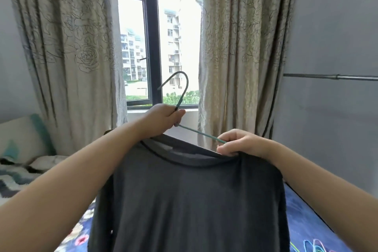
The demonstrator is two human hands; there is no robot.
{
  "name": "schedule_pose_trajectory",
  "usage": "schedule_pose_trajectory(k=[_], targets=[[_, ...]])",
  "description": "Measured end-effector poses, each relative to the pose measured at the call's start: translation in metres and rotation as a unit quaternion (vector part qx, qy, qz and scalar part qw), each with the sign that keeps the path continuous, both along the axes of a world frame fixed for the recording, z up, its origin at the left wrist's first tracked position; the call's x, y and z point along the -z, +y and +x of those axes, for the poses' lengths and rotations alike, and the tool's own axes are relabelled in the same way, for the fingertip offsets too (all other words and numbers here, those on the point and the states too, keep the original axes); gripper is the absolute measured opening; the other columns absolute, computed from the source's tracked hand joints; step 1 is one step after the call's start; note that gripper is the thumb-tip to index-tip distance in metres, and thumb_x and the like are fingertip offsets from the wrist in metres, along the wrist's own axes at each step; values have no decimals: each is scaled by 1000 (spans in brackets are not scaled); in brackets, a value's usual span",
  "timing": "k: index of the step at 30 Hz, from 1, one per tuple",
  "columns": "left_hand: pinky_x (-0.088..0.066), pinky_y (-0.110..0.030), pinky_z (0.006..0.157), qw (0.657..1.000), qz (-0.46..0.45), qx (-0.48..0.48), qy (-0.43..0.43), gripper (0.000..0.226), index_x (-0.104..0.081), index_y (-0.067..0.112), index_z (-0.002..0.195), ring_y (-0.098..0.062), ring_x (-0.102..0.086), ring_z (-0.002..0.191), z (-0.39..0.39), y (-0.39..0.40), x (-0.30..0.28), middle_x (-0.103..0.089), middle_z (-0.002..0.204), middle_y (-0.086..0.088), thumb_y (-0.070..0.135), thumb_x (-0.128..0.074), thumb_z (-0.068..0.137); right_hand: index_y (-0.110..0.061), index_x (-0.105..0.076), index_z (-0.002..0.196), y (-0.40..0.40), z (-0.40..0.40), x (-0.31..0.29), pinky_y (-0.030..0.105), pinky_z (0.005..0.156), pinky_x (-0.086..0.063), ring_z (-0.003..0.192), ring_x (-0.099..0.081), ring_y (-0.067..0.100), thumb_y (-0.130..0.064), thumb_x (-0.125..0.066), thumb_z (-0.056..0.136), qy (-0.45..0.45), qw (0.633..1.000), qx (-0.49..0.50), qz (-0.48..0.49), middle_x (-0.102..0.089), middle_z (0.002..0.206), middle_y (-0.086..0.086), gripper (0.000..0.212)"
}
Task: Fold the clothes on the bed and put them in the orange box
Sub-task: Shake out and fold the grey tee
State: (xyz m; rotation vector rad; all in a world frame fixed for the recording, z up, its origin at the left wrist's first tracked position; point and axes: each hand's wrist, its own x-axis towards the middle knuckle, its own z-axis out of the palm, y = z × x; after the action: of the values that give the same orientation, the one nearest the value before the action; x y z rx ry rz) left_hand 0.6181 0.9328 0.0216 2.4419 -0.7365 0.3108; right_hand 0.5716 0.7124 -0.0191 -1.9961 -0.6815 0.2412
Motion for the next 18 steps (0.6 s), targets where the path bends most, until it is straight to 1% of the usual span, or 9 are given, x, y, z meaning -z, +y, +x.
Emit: schedule_pose_trajectory(k=[2,3,5,6,8,12,15,17,18], targets=[[-33,-23,55,1000,15,-20,-11,41,-45,18,64,-12,-40,60,5,2,0,-46,67,1,33,-34,100,-11,-37,56,-1,2,6,13,50,-26,45,-28,2,-25,-61,77,-40,998,57,-7,-33,49,-9,34],[-34,-25,59,999,24,-29,-19,40,-45,17,66,-14,-43,65,9,3,0,-49,71,-1,34,-32,100,-13,-34,55,-2,3,10,15,51,-25,46,-27,3,-24,-62,82,-87,991,97,-30,-30,50,-8,40],[-35,-28,68,998,33,-46,-31,39,-50,10,77,-21,-48,77,15,2,1,-57,86,-9,34,-30,101,-15,-30,55,-2,3,16,19,52,-24,46,-29,5,-21,-63,87,-218,955,179,-94,-28,53,-6,46],[-37,-31,73,997,37,-56,-35,40,-53,6,85,-26,-51,83,18,0,2,-59,94,-14,33,-29,101,-16,-31,55,-1,2,19,18,52,-26,47,-32,5,-20,-62,88,-274,934,206,-105,-29,52,-7,45],[-39,-33,79,994,51,-82,-53,43,-55,2,95,-30,-54,93,27,-3,3,-60,102,-19,32,-25,102,-17,-34,53,-4,0,21,15,50,-29,47,-36,6,-19,-61,89,-337,910,228,-74,-32,48,-9,45],[-34,-32,72,987,25,-115,-110,39,-45,8,78,-24,-45,80,47,-1,1,-51,84,-13,29,-23,102,-22,-37,46,-19,-10,6,10,49,-31,41,-41,3,-28,-58,88,-340,909,234,-54,-45,39,-11,48],[-31,-32,69,985,-17,-122,-124,45,-37,12,62,-25,-43,76,53,-3,-1,-45,70,-8,28,-24,102,-20,-38,43,-26,-17,-5,11,48,-31,39,-38,6,-45,-51,79,-327,906,269,-5,-38,36,-8,46],[-30,-31,67,985,-47,-120,-115,46,-42,8,65,-27,-45,76,55,-10,-1,-46,68,-7,29,-24,102,-18,-37,41,-27,-16,-3,11,47,-32,38,-38,6,-59,-47,75,-334,895,294,42,-38,36,-7,54],[-30,-31,67,985,-59,-122,-110,46,-48,3,72,-29,-47,79,57,-13,0,-50,72,-10,28,-24,102,-17,-37,41,-28,-14,-1,11,47,-32,38,-39,6,-66,-44,72,-342,884,311,64,-39,36,-5,59]])
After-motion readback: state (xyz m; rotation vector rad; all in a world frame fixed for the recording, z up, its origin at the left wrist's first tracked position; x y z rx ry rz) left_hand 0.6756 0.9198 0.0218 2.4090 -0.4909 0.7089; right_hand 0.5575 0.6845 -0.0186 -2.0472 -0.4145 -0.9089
